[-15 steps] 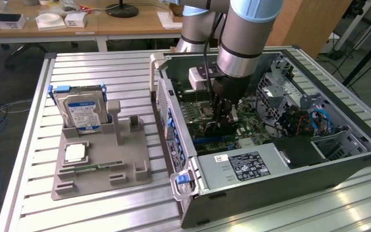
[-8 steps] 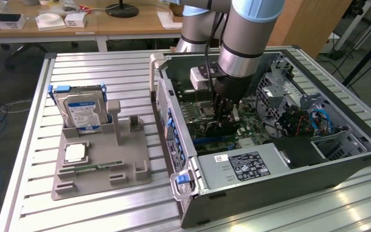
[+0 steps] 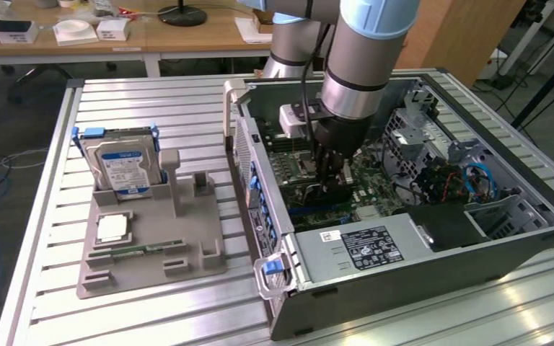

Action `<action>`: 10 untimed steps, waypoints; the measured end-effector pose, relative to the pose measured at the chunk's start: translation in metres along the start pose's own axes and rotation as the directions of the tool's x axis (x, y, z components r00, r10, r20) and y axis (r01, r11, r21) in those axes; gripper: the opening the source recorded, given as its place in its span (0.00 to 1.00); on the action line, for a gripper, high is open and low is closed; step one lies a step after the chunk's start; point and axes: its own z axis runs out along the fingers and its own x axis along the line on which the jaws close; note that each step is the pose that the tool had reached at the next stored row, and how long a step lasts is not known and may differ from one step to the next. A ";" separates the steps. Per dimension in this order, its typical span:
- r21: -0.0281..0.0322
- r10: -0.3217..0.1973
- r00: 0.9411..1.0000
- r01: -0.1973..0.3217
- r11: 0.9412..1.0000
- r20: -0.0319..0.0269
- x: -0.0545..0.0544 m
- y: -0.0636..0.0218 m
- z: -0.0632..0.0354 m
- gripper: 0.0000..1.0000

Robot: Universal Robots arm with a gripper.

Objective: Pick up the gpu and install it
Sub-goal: 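Insert the gpu into the slot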

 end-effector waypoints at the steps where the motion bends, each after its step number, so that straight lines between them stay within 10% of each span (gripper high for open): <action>1: 0.000 0.000 1.000 0.000 1.000 0.000 0.000 0.0000 0.0004 0.26; 10: 0.000 0.000 1.000 0.000 1.000 0.000 0.000 0.0002 0.0024 0.26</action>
